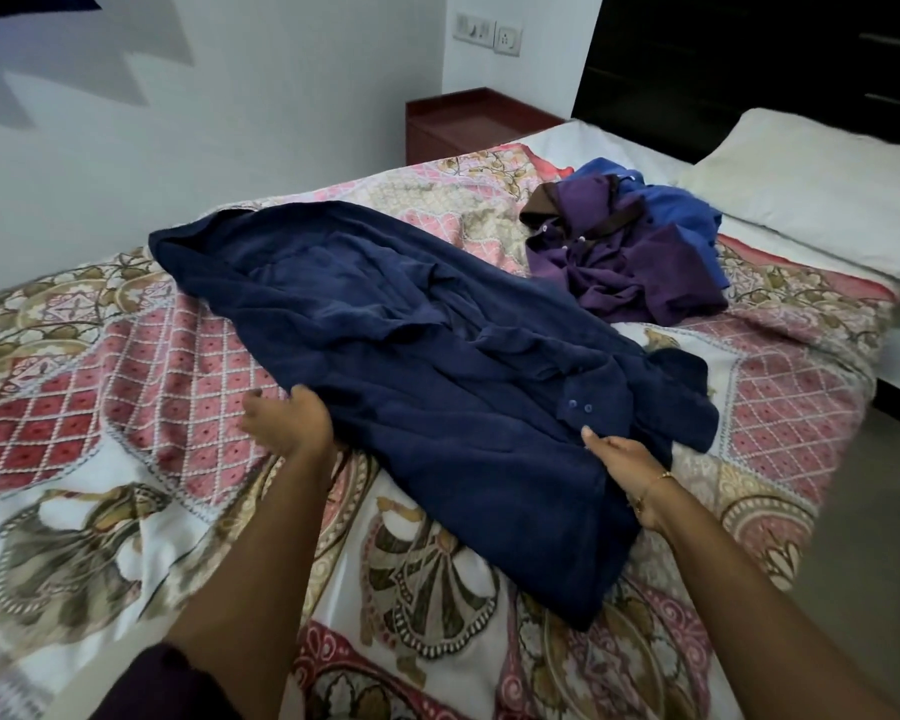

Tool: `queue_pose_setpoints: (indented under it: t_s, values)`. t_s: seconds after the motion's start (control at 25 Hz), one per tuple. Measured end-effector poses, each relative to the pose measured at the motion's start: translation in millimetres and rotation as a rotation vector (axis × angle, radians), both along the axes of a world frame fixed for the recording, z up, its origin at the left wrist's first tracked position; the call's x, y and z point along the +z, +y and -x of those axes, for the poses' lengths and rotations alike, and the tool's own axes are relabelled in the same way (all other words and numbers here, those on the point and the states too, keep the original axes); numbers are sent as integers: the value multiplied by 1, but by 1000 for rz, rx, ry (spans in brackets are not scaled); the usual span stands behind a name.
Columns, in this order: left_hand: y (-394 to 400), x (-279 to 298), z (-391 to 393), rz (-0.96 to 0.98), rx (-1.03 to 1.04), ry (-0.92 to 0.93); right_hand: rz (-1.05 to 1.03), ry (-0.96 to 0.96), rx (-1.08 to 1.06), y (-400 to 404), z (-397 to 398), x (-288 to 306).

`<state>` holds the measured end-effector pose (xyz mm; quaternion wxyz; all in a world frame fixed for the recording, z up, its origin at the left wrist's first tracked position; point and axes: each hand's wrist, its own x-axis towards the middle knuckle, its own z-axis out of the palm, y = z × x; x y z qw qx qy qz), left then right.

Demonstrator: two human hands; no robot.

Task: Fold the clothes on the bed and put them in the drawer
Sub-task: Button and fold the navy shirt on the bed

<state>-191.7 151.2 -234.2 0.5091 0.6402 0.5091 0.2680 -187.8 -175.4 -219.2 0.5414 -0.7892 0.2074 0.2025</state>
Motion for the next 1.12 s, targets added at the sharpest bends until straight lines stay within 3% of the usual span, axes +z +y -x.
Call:
queue_pose_setpoints:
  t_s: [0.16,0.28,0.48,0.64,0.72,0.8,0.96,1.12]
  values:
    - [-2,-9,8,277,-104,-115,-225,193,-39,-14,19,10]
    - [-16,-18,17,340,-186,-128,-393,300,25,-28,35,15]
    - [-64,-8,41,438,-295,-136,-513,218,70,-23,51,18]
    - [-112,3,66,843,-389,-226,-715,152,16,-17,68,2]
    - [-140,7,83,875,-447,-201,-747,156,-44,-13,74,-5]
    - [-167,10,101,863,-404,-144,-657,130,-64,-11,76,-12]
    - [-195,2,134,834,-295,-18,-196,129,3,-6,81,-18]
    - [-211,8,141,827,-250,-58,-102,183,-66,-8,90,-11]
